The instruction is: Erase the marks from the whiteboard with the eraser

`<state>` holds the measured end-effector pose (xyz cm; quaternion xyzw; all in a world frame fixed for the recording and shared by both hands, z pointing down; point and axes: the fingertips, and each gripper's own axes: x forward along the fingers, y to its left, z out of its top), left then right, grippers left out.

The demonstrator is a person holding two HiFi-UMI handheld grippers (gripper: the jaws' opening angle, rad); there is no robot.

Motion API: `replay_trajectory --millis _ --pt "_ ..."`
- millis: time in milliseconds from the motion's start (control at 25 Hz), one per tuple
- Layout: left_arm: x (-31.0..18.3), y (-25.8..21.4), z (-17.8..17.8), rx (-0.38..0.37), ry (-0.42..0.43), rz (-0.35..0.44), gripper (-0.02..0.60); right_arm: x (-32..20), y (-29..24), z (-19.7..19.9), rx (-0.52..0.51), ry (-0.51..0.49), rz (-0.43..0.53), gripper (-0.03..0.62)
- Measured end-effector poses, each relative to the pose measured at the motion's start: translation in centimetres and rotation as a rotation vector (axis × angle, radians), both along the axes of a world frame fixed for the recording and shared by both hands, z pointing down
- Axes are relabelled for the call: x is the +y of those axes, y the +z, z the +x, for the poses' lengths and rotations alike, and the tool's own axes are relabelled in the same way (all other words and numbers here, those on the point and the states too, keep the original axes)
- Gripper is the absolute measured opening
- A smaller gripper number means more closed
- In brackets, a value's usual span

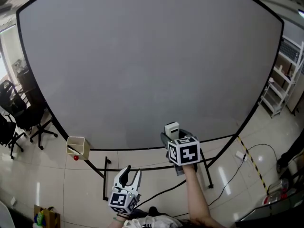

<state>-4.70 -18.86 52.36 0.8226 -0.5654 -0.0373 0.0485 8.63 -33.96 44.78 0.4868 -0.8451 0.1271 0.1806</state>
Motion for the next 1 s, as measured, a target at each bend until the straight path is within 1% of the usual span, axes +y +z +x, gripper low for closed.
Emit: replay_trajectory --millis 160,280,440,560,760,880,1000 --pt "2.8 -0.3 -1.9 0.005 -0.043 0.0 0.152 6.8 4.7 -2.0 -0.034 -0.056 -0.073 0.275" --pt "5.2 -1.2 -2.5 0.014 -0.047 0.004 0.153 12.3 8.2 -3.1 -0.027 -0.069 -0.11 0.276" --pt "9.8 -1.2 -4.0 0.005 -0.033 -0.001 0.153 19.3 11.1 -5.5 -0.021 -0.076 -0.124 0.276" --pt "14.7 -1.2 -5.8 0.01 -0.039 -0.008 0.153 24.4 12.0 -7.5 -0.029 -0.074 -0.123 0.276" --pt "22.0 1.2 -8.7 0.009 -0.056 -0.035 0.153 32.2 13.0 -9.4 -0.057 -0.058 -0.122 0.276" --pt "24.4 1.6 -9.2 0.003 -0.045 -0.052 0.153 35.7 12.6 -9.6 -0.058 -0.047 -0.101 0.276" --pt "25.3 0.8 -8.2 0.015 -0.042 -0.032 0.152 37.5 11.6 -8.7 -0.071 -0.045 -0.078 0.276"
